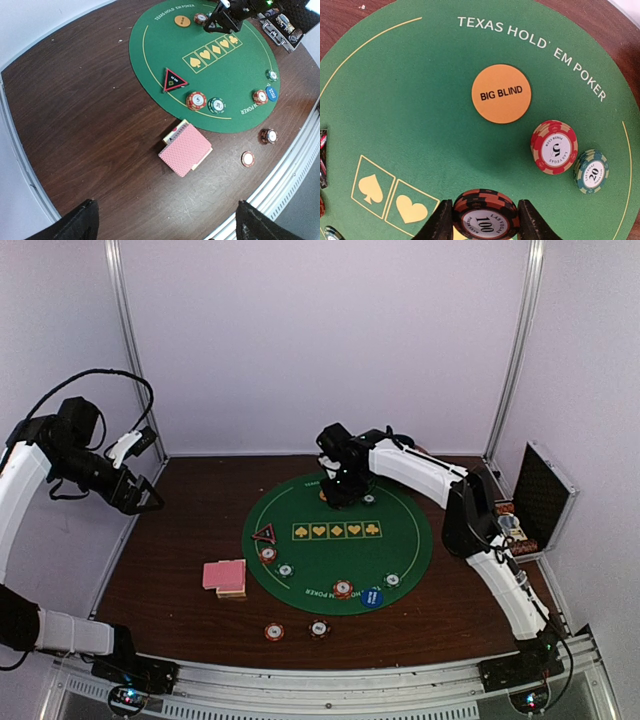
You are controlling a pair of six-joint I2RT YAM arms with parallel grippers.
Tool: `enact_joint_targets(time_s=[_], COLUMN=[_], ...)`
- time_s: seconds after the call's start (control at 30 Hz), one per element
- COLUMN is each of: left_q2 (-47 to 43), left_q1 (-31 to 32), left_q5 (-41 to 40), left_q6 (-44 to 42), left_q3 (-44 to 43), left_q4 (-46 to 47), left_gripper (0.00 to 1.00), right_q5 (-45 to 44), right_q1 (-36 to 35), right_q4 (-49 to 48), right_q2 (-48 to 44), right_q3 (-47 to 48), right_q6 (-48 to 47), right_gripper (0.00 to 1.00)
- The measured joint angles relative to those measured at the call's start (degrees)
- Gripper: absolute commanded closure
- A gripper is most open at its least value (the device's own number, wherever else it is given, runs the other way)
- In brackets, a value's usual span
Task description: Distribute texas hold em gaming equipment
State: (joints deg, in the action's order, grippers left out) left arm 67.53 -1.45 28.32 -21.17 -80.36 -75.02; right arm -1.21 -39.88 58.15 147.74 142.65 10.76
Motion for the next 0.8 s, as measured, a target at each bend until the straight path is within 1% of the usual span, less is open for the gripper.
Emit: enact_joint_targets(time_s=[0.37,0.43,0.7,0.8], left_q2=[0.0,0.0,0.0,0.0], left_q1=[0.0,0.0,0.0,0.0], left_q5=[0.0,0.0,-0.3,-0.4], left_q6=[0.0,0.0,-0.2,-0.2], left_q3=[0.0,0.0,0.2,0.5], left_q4=[0.0,0.0,0.1,0.1], left_gripper=[0.02,0.03,0.03,0.02], right_q5=[-0.1,-0.1,-0.3,-0.4], right_q1=[0.4,0.5,0.5,0.5], right_q4=[-4.1,-4.8,-7.9,-8.2], right_q2=[3.9,4.6,5.5,5.5], right_q3=[0.0,0.0,0.0,0.0], right_q6=[1.6,1.8,3.1,3.6], right_gripper=[0.66,0.63,0.43,0.42])
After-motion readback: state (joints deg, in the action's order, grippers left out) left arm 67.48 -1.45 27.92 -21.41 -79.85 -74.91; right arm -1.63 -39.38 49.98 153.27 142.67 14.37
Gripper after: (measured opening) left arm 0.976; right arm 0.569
